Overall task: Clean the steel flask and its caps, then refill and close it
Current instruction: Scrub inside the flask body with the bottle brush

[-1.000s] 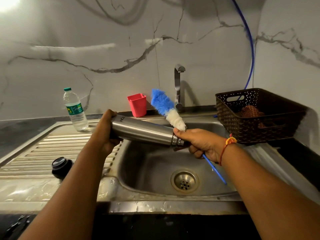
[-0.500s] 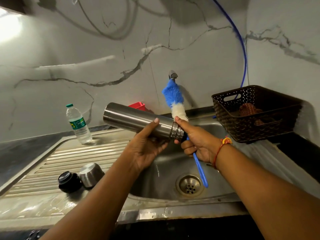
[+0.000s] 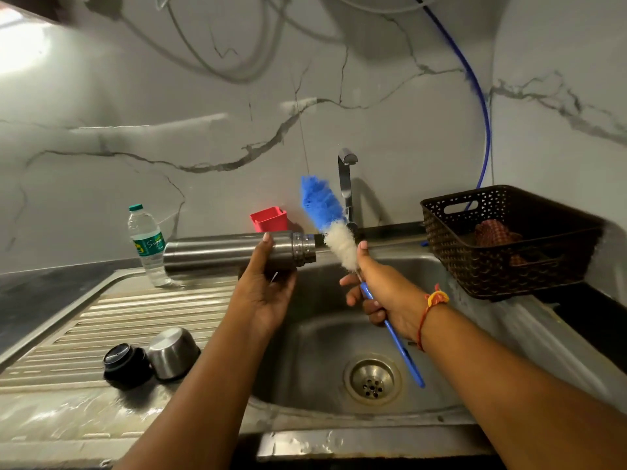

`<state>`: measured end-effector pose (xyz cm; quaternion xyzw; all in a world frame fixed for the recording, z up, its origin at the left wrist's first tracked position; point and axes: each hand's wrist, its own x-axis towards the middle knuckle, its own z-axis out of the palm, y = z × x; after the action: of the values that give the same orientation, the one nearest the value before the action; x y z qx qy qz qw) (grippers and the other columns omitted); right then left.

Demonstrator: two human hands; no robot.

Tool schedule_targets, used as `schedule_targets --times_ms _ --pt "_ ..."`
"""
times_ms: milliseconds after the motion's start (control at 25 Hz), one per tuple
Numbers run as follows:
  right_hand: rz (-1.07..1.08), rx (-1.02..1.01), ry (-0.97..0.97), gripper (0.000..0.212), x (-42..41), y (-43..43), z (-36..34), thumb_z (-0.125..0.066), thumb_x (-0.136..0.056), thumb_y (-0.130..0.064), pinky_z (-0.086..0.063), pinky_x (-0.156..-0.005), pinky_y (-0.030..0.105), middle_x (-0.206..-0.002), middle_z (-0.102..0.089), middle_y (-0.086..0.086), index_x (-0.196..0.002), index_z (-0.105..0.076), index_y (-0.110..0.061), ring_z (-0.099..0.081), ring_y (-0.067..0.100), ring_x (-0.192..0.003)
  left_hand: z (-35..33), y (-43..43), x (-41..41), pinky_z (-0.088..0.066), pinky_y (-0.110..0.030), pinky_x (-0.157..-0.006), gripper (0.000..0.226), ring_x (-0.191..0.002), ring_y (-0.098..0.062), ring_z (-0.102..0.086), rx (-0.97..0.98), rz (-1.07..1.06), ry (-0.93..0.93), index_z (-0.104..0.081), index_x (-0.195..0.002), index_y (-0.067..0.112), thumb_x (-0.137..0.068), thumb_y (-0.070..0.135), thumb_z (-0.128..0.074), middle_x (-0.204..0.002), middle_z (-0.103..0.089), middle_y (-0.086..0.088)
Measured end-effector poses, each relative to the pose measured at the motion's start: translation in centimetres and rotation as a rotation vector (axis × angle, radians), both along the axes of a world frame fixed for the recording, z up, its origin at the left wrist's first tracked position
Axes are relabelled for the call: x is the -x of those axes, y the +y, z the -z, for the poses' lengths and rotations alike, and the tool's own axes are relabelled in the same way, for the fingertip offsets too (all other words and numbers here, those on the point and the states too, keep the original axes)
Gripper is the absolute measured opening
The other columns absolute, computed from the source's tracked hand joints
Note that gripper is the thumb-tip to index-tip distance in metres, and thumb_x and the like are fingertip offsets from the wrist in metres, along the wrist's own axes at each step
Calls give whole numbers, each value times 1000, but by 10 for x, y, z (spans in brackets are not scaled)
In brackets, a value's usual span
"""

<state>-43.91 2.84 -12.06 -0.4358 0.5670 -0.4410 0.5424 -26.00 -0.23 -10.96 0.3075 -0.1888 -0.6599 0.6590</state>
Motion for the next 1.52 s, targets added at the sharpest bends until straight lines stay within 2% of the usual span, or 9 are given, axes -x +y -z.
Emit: schedule_targets --times_ms 120,240,440,560,720,1040,1280,1400,1520 --pt "2 25 63 71 -3 -1 3 -27 -92 -73 -29 -45 25 -62 -51 -1 -104 -66 -15 -35 10 -49 3 -8 -14 -58 -42 -96 57 -104 -30 -73 40 -73 0 -57 -124 7 -77 19 -86 -110 -76 -16" --pt "-31 156 191 49 -10 4 7 -38 -101 -53 -36 -53 27 -70 -49 -1 -95 -70 -16 -42 12 -60 -2 -11 -22 -59 -41 -96 57 -105 -30 -73 81 -86 36 -59 -124 8 -76 19 -86 -111 -76 -15" --pt "-78 294 239 27 -21 9 3 -44 -103 -31 -35 -45 22 -70 -58 1 -98 -65 -15 -45 7 -50 -2 -20 -33 -58 -41 -98 72 -108 -31 -72 86 -132 153 -55 -132 8 -69 16 -90 -121 -72 -17" --pt "-86 245 219 29 -25 10 3 -44 -103 -35 -36 -50 21 -67 -53 -2 -104 -68 -18 -44 7 -55 -2 -27 -39 -61 -40 -91 85 -107 -31 -73 118 -147 191 -54 -136 10 -61 15 -93 -122 -72 -17" --pt "-132 247 259 31 -31 16 4 -41 -105 -27 -44 -58 21 -73 -57 1 -102 -68 -12 -51 8 -63 -3 -28 -41 -59 -44 -95 81 -106 -32 -74 126 -143 224 -56 -135 12 -64 13 -93 -123 -71 -17" --pt "-97 261 357 36 -39 19 6 -39 -105 -33 -36 -50 23 -66 -49 0 -97 -67 -13 -43 10 -57 0 -21 -24 -60 -45 -94 77 -107 -28 -73 137 -163 136 -56 -132 16 -64 16 -91 -121 -73 -14" --pt "-70 356 670 37 -32 16 12 -36 -105 -35 -40 -59 24 -76 -60 -3 -94 -67 -18 -54 10 -68 -4 -19 -27 -63 -40 -83 67 -105 -25 -74 132 -221 150 -58 -127 19 -68 13 -89 -120 -73 -10" --pt "10 373 750 32 -38 13 8 -36 -105 -35 -41 -61 24 -87 -63 -1 -95 -64 -23 -58 12 -78 1 -14 -12 -62 -40 -88 60 -106 -20 -73 133 -233 -12 -60 -125 18 -72 11 -88 -118 -73 -6" --pt "-2 402 973 25 -35 19 15 -39 -103 -29 -45 -65 31 -88 -65 3 -94 -62 -23 -61 18 -78 -8 -18 -25 -61 -42 -91 61 -109 -20 -72 167 -309 53 -57 -123 22 -71 12 -89 -120 -73 -4"
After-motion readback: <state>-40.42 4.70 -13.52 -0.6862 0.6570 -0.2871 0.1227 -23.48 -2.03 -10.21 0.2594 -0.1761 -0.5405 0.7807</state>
